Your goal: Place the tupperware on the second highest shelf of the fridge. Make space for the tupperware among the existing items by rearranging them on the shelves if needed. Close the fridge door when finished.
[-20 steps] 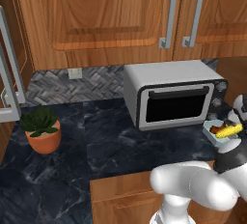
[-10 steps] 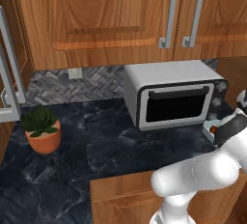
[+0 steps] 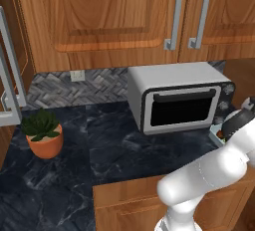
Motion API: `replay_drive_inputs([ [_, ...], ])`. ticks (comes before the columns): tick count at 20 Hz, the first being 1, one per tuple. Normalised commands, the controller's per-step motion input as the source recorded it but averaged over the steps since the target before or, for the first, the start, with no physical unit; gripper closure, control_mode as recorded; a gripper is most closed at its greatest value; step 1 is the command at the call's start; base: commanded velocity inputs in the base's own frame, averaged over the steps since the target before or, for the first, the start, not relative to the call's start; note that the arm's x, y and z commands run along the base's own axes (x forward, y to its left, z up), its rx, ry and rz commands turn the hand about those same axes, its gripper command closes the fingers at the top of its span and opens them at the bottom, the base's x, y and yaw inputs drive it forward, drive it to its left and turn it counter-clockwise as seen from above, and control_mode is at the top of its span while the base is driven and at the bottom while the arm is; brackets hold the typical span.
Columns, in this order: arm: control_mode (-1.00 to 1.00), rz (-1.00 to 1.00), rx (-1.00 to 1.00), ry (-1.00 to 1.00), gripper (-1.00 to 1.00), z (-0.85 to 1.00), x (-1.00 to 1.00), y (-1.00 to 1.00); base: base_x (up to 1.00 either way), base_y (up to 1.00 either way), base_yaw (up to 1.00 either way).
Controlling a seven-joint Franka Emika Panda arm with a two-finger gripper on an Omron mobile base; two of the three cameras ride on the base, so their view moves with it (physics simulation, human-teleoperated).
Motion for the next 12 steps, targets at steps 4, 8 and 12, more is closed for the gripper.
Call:
replay_drive_inputs([
  [4, -1.00, 0.00, 0.00, 0.00, -1.00, -0.34, 0.03, 0.00, 0.00, 0.00, 0.00],
  [8, -1.00, 0.00, 0.00, 0.00, -1.00, -0.11, -0.04, 0.09, 0.00, 0.00, 0.00],
  [12, -1.00, 0.00, 0.00, -0.01, -1.00, -0.08, -0.05, 0.41, 0.00, 0.00, 0.00],
])
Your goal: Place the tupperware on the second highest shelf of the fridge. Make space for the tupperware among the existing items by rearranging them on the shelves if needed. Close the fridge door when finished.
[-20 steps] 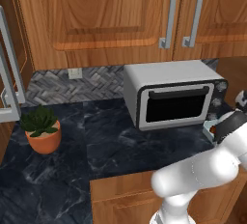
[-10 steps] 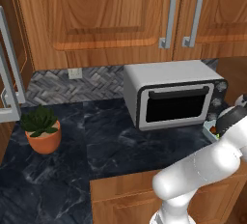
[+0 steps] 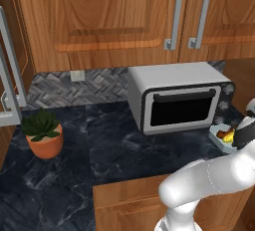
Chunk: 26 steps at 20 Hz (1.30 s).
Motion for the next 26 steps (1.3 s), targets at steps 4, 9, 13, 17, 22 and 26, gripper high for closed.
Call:
replay_drive_inputs([
  [4, -1.00, 0.00, -0.04, -0.04, -1.00, -0.16, -0.02, 0.63, 0.00, 0.00, 0.00],
  [9, -1.00, 0.00, -0.01, 0.00, -1.00, -0.36, 0.00, 0.16, 0.00, 0.00, 0.00],
  [13, -1.00, 0.00, 0.00, 0.00, -1.00, -0.31, 0.00, 0.00, 0.00, 0.00, 0.00],
  [17, -1.00, 0.00, 0.00, 0.00, -1.00, -0.04, 0.08, 0.02, 0.00, 0.00, 0.00],
  [22, -1.00, 0.00, 0.00, 0.00, -1.00, -0.03, 0.16, 0.10, 0.00, 0.00, 0.00],
  [26, -1.00, 0.00, 0.00, 0.00, -1.00, -0.20, 0.00, 0.15, 0.00, 0.00, 0.00],
])
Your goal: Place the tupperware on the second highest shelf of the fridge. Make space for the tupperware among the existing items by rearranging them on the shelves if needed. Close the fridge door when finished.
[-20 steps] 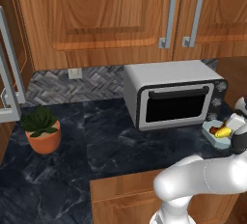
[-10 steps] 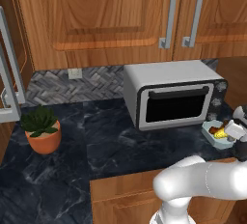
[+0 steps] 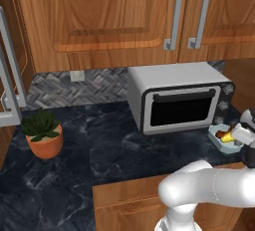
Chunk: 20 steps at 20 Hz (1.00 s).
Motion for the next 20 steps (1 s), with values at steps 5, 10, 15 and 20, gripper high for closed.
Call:
replay_drive_inputs([
  [5, -1.00, 0.00, 0.00, 0.00, -1.00, -0.20, 0.06, 0.33, 0.00, 0.00, 0.00],
  [10, -1.00, 0.00, 0.00, 0.00, -1.00, -0.24, 0.14, 0.43, 0.00, 0.00, 0.00],
  [15, -1.00, 0.00, 0.00, 0.00, 1.00, -0.28, 0.14, 0.41, 0.00, 0.00, 0.00],
  [20, -1.00, 0.00, 0.00, 0.00, 1.00, -0.32, 0.07, 0.29, 0.00, 0.00, 0.00],
])
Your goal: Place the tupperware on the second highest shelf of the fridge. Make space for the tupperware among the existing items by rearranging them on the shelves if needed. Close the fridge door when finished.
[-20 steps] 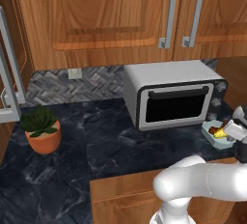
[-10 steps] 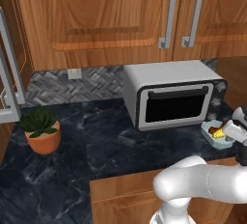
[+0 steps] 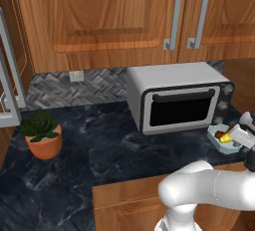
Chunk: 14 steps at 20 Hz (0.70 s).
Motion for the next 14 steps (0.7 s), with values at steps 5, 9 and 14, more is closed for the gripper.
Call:
replay_drive_inputs([
  [5, -1.00, 0.00, 0.00, 0.00, 1.00, -0.09, 0.02, 0.08, 0.00, 0.00, 0.00],
  [9, -1.00, 0.00, 0.00, 0.00, 1.00, 0.06, -0.03, 0.00, 0.00, 0.00, 0.00],
  [14, -1.00, 0.00, 0.00, -0.14, 1.00, 0.36, -0.43, 0.00, 0.00, 0.00, 0.00],
])
